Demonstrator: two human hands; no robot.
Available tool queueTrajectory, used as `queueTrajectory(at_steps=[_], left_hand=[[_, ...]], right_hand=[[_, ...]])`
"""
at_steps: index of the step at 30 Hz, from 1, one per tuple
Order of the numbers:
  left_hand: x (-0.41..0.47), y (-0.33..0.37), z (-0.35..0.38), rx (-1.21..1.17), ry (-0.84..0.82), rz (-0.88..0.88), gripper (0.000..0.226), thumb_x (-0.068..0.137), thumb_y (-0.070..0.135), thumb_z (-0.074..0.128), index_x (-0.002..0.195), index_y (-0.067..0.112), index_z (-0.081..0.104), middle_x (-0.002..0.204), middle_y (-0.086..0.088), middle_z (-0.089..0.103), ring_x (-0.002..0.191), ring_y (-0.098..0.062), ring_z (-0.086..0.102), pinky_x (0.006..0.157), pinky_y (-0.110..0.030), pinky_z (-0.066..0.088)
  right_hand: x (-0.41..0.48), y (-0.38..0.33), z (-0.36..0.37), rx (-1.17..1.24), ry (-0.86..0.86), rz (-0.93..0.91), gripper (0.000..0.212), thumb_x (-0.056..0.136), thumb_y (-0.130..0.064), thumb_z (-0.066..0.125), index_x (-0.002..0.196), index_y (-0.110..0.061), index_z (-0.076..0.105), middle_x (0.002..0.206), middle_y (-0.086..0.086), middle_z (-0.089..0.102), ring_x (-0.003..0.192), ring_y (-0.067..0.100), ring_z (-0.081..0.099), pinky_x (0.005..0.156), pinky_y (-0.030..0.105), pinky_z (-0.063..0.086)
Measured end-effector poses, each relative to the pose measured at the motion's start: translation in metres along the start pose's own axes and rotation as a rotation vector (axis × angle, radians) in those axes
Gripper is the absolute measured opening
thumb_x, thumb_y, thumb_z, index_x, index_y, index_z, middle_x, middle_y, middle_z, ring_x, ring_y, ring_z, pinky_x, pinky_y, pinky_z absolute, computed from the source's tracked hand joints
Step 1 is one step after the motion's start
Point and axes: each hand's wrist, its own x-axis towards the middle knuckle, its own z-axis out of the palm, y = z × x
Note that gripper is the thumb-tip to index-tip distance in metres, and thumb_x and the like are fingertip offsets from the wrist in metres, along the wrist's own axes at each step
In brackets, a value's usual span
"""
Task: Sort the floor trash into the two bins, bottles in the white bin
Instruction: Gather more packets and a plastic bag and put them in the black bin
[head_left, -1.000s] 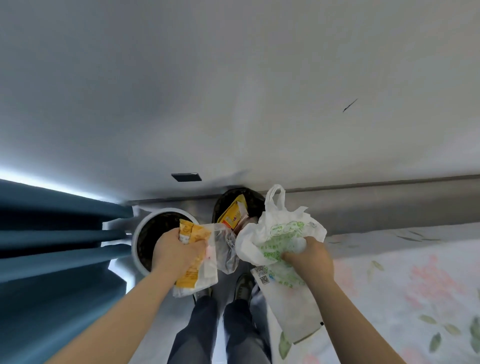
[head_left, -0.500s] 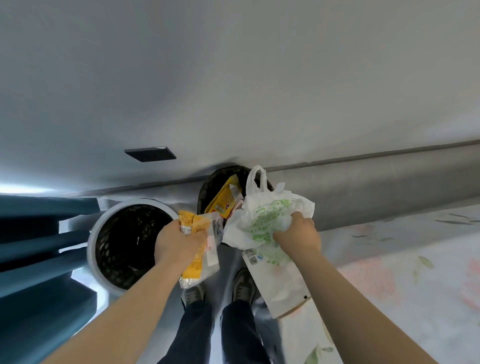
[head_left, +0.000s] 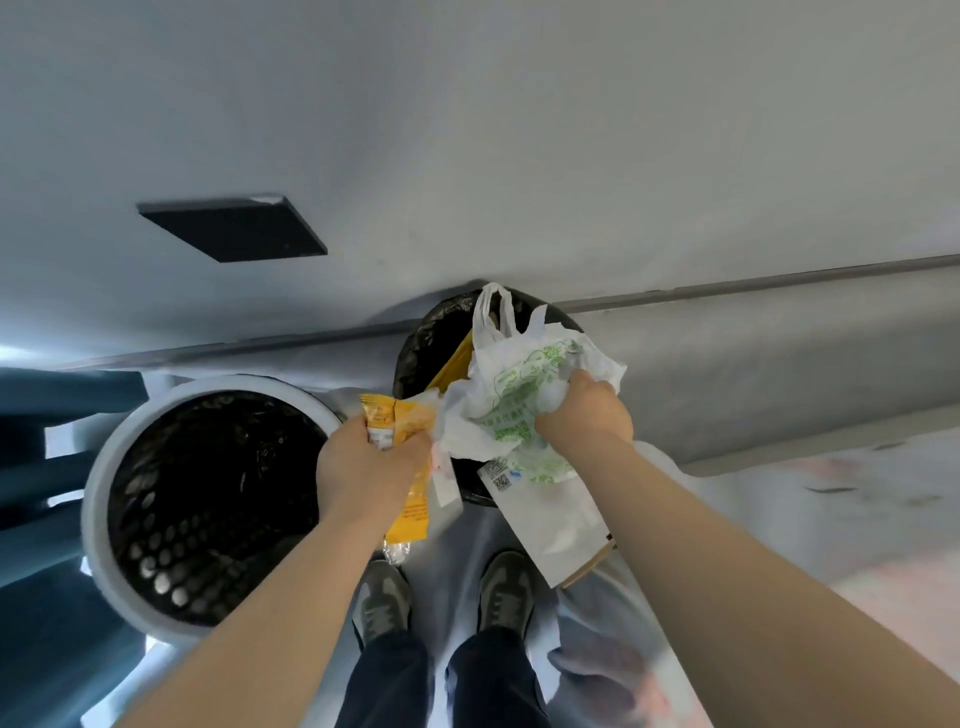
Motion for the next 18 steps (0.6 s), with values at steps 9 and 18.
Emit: queueTrajectory(at_steps=[9, 18], left_hand=[[0.037, -0.035, 0.019, 0.015, 0.003, -0.035, 0.011, 0.078, 0.025, 0.073, 0.082, 0.016, 0.067, 0.077, 0.003, 0.068, 0.071, -0.014, 0.065, 0.06, -0.024, 0.049], [0.047, -0.041, 0.02, 0.043, -0.004, -0.019, 0.013, 0.077, 0.025, 0.075, 0.074, 0.019, 0.063, 0.073, 0.004, 0.065, 0.07, -0.014, 0.063, 0.058, -0.023, 0.047]], right_hand=[[0.038, -0.006, 0.041, -0.192, -0.054, -0.015, 0.043, 0.084, -0.026, 0.067, 0.121, -0.01, 0.051, 0.122, 0.007, 0.053, 0.105, 0.026, 0.059, 0.074, 0.033, 0.05], [0.016, 0.003, 0.036, -0.23, 0.065, -0.287, 0.097, 0.078, -0.058, 0.065, 0.152, -0.022, 0.013, 0.156, 0.012, 0.018, 0.139, 0.036, 0.025, 0.112, 0.048, 0.03]])
